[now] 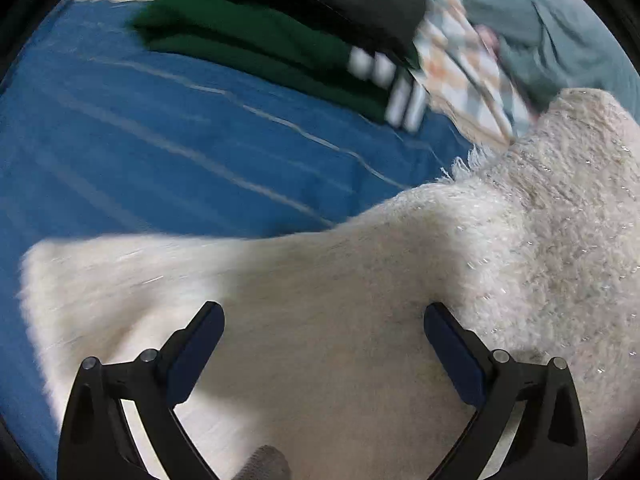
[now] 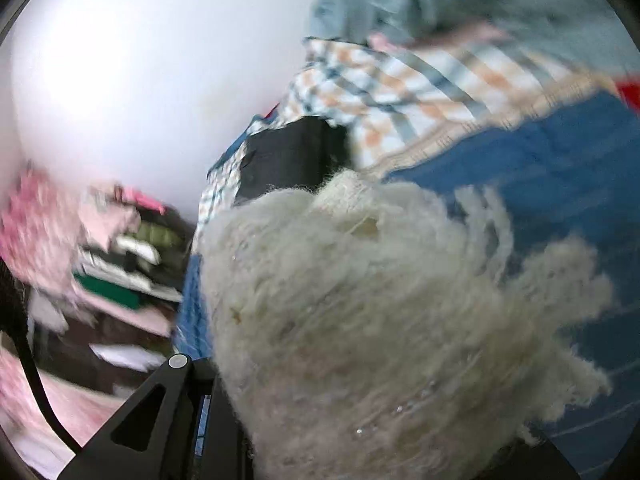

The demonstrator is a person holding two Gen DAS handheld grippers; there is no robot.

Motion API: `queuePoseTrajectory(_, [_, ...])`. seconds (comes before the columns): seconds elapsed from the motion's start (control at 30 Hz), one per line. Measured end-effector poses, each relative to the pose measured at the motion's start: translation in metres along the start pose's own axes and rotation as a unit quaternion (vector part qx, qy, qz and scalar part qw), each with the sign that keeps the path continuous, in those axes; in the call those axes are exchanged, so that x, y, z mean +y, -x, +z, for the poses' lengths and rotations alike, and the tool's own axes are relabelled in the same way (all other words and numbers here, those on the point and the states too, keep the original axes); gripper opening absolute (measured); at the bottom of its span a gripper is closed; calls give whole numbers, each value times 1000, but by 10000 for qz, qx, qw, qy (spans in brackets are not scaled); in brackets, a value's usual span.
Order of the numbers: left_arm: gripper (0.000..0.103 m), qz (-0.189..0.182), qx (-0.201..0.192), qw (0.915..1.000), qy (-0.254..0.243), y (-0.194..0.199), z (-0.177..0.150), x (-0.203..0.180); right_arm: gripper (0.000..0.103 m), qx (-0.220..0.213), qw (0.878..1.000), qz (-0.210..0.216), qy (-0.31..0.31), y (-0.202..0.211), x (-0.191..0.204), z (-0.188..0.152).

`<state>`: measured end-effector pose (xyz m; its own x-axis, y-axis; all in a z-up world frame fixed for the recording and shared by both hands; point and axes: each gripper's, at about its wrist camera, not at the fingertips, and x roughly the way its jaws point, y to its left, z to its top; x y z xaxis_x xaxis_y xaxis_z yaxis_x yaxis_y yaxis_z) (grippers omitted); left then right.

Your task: Fold large clothes

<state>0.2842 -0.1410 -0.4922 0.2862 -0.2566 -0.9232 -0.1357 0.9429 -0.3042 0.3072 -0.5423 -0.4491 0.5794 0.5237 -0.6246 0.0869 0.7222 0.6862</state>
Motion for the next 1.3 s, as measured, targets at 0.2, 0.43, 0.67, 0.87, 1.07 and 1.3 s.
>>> queuePoseTrajectory(0.2, [103, 545, -264, 9915, 1156, 89, -52, 122, 24, 824, 9846, -200, 1528, -43, 129, -51])
queuePoseTrajectory(0.43, [103, 1714, -318, 9548, 2408, 164, -135, 262, 25, 2255, 9418, -41, 2494, -159, 221, -196])
queuePoseTrajectory(0.67, [103, 2026, -526, 9393, 2719, 184, -150, 291, 26, 3318, 8818, -404, 3327, -235, 211, -326])
queuePoseTrajectory(0.87, [103, 1839, -748, 9415, 2724, 203, -150, 294, 31, 3590, 8543, -394, 3739, -239, 216, -343])
queuePoseTrajectory(1.07, [103, 1809, -1068, 9447, 2517, 227, -133, 269, 95, 2926, 8884, -181, 3533, -175, 242, -282])
queuePoseTrajectory(1.3, [103, 1427, -1045, 9529, 2465, 217, -124, 253, 95, 2177, 9210, -1271, 2969, -114, 220, -226])
